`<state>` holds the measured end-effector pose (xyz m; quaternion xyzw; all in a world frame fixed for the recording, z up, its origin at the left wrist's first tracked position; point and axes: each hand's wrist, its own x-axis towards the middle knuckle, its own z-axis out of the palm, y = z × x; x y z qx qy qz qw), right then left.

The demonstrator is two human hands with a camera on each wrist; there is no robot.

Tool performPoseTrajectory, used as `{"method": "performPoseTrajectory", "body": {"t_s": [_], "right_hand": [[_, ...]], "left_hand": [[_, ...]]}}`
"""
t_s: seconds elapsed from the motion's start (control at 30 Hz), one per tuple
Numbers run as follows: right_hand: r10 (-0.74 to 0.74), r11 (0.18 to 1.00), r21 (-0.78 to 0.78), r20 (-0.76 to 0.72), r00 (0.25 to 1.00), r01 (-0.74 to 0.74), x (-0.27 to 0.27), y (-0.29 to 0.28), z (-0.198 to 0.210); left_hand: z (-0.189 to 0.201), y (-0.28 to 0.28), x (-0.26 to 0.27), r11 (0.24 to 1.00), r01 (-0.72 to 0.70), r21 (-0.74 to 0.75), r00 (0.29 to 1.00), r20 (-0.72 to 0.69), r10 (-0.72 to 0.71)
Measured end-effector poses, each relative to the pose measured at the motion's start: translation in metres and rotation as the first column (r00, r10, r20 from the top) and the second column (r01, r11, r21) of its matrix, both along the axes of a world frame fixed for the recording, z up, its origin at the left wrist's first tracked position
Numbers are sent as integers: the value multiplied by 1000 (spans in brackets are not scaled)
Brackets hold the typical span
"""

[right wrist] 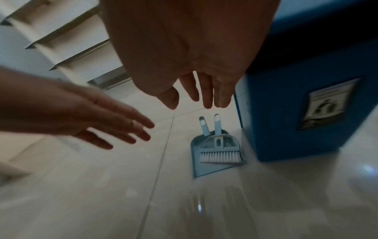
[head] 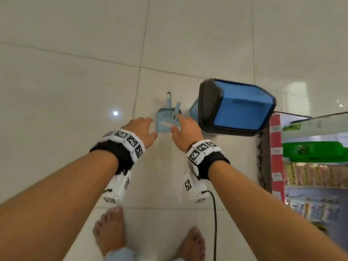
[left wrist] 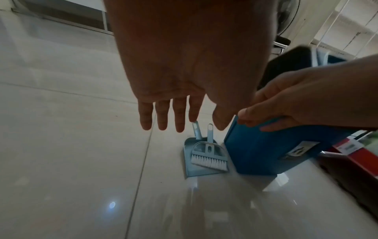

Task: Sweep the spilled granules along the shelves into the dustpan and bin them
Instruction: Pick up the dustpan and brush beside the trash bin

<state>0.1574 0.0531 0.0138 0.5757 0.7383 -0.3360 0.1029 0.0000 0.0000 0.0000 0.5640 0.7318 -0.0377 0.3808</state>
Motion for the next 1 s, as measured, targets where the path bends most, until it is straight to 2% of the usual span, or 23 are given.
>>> {"method": "performPoseTrajectory", "body": {"t_s": [0.17,0.27,0.33,0.43,0.57,0.63,0.7,0.73,0.8,0.9,0.93,1.0], "right_hand": [[-39,984,174,-40,998,45,-12,34,-109],[-51,953,298,-36,998,60,-20,54,-159],[-75,926,367,-50,996,88,-24,63,-181],[-75,915,393,-67,995,95,-24,63,-194],[19,928,373,-94,995,17,-9,43,-185],[8,925,377,-144,990,47,-1,30,-185],[16,916,398,-181,983,59,6,16,-188],[37,912,407,-189,981,44,9,10,-190],[80,911,411,-221,972,19,16,1,-188],[109,924,382,-294,949,12,29,-8,-173],[106,929,369,-318,942,20,34,-13,-168],[84,944,328,-331,940,32,44,-25,-161]], "left_hand": [[-96,50,0,988,65,137,998,-17,-63],[-131,74,-2,967,163,196,986,-69,-152],[-147,83,-4,957,168,237,986,-54,-160],[-155,83,-3,955,138,264,988,26,-150],[-145,77,-6,966,107,234,990,65,-126],[-148,73,-3,974,118,196,992,20,-124],[-156,64,7,965,199,169,976,-120,-180],[-159,60,11,950,273,154,945,-226,-235],[-160,56,18,880,455,136,831,-419,-365],[-151,55,22,747,658,97,649,-576,-497],[-148,53,23,730,679,78,620,-593,-514],[-146,44,28,724,689,44,610,-574,-546]]}}
